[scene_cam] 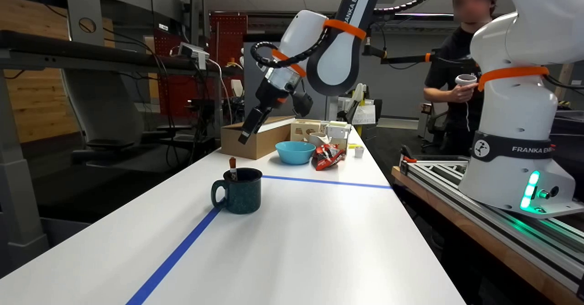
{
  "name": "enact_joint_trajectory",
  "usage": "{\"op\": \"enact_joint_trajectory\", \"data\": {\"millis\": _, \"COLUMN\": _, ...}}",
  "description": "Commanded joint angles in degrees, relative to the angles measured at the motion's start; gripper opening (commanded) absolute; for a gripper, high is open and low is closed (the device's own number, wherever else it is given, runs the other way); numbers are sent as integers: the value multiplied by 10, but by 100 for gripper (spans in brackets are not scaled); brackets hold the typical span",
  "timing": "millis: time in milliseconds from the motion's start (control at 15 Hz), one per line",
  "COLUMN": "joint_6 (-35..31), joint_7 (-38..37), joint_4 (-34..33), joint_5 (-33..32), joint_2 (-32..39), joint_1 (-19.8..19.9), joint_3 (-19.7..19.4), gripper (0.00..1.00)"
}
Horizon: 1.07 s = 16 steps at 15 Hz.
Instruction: Remove the marker from the mug and put it on the table inside the border
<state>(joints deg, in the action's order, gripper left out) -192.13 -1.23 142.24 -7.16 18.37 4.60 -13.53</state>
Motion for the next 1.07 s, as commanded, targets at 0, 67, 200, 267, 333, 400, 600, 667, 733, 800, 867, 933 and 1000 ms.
{"op": "enact_joint_trajectory", "data": {"millis": 0, "joint_6": -44, "joint_7": 26, "joint_4": -11, "joint_5": 22, "joint_2": 21, "joint_1": 13, "joint_3": 14, "gripper": 100}}
{"op": "enact_joint_trajectory", "data": {"millis": 67, "joint_6": -52, "joint_7": 24, "joint_4": -10, "joint_5": 23, "joint_2": 26, "joint_1": 17, "joint_3": 22, "gripper": 100}}
{"op": "enact_joint_trajectory", "data": {"millis": 200, "joint_6": -69, "joint_7": 18, "joint_4": -9, "joint_5": 17, "joint_2": 39, "joint_1": 35, "joint_3": 46, "gripper": 100}}
{"op": "enact_joint_trajectory", "data": {"millis": 267, "joint_6": -76, "joint_7": 15, "joint_4": -11, "joint_5": 15, "joint_2": 48, "joint_1": 42, "joint_3": 56, "gripper": 100}}
{"op": "enact_joint_trajectory", "data": {"millis": 333, "joint_6": -82, "joint_7": 13, "joint_4": -13, "joint_5": 13, "joint_2": 57, "joint_1": 49, "joint_3": 67, "gripper": 100}}
{"op": "enact_joint_trajectory", "data": {"millis": 400, "joint_6": -89, "joint_7": 11, "joint_4": -17, "joint_5": 9, "joint_2": 66, "joint_1": 57, "joint_3": 78, "gripper": 100}}
{"op": "enact_joint_trajectory", "data": {"millis": 600, "joint_6": -107, "joint_7": 21, "joint_4": -32, "joint_5": 13, "joint_2": 96, "joint_1": 58, "joint_3": 80, "gripper": 100}}
{"op": "enact_joint_trajectory", "data": {"millis": 667, "joint_6": -110, "joint_7": 20, "joint_4": -37, "joint_5": 8, "joint_2": 104, "joint_1": 65, "joint_3": 85, "gripper": 100}}
{"op": "enact_joint_trajectory", "data": {"millis": 733, "joint_6": -114, "joint_7": 22, "joint_4": -44, "joint_5": 10, "joint_2": 113, "joint_1": 65, "joint_3": 82, "gripper": 100}}
{"op": "enact_joint_trajectory", "data": {"millis": 800, "joint_6": -113, "joint_7": 23, "joint_4": -49, "joint_5": 13, "joint_2": 119, "joint_1": 64, "joint_3": 79, "gripper": 100}}
{"op": "enact_joint_trajectory", "data": {"millis": 867, "joint_6": -114, "joint_7": 24, "joint_4": -54, "joint_5": 12, "joint_2": 125, "joint_1": 66, "joint_3": 79, "gripper": 100}}
{"op": "enact_joint_trajectory", "data": {"millis": 933, "joint_6": -115, "joint_7": 25, "joint_4": -59, "joint_5": 12, "joint_2": 130, "joint_1": 68, "joint_3": 80, "gripper": 100}}
{"op": "enact_joint_trajectory", "data": {"millis": 1000, "joint_6": -117, "joint_7": 25, "joint_4": -63, "joint_5": 12, "joint_2": 135, "joint_1": 70, "joint_3": 80, "gripper": 100}}
